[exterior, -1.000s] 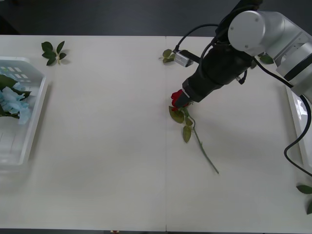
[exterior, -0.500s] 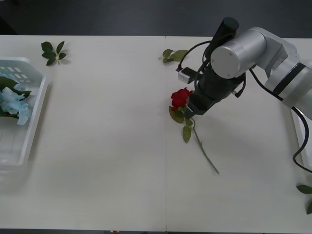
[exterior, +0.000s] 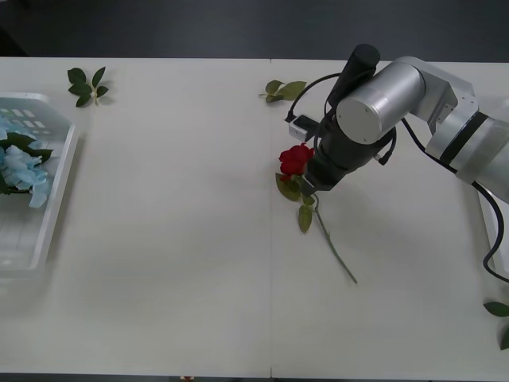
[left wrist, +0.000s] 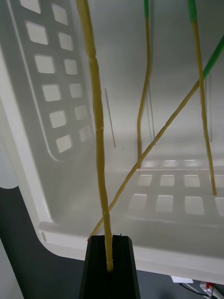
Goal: Put the red flowers into the right box and the blue flowers into the left box
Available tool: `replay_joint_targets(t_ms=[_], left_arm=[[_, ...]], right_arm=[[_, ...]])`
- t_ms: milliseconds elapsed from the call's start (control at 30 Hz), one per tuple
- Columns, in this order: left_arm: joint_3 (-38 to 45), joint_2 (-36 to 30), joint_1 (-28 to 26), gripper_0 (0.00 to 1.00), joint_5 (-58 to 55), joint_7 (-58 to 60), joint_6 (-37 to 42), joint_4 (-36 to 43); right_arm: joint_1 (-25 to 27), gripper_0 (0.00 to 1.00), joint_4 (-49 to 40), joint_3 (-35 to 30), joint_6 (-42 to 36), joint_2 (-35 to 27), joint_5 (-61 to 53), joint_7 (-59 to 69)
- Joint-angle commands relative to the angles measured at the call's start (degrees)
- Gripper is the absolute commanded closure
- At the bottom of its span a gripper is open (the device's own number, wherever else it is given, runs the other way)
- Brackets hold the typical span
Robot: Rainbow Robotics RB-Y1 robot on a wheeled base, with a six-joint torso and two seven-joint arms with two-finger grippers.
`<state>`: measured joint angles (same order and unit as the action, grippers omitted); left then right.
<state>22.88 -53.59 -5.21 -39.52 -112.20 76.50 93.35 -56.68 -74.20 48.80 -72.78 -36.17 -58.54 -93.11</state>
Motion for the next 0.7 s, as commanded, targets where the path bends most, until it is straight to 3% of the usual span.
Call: replay_joint_targets(t_ms=[33,133,200,700], left_arm=[[0.24,-1.25,0.9,0.81,0.84,2.34,-0.48,0.43],[0.24,-1.25,1.34,0.14,0.41,1.99,-0.39,0.52],[0.59,-1.25,1.25,0.0,-1.18,1.02,-0.3,0.52],[8.68,-1.25,1.87,0.0,-18.23,-14.18,15.69,1.23]], right_arm=[[-0.89,0.0,1.6,0.59,1.94,0.13,0.18,2.05],[-0.89,0.0,2.74,1.47,3.35,0.48,0.44,1.96],[-0.89,0.0,3.18,2.09,4.05,0.75,0.97,1.88],[-0.89,0.06,6.7,4.81,7.48,3.03,2.99,1.96]])
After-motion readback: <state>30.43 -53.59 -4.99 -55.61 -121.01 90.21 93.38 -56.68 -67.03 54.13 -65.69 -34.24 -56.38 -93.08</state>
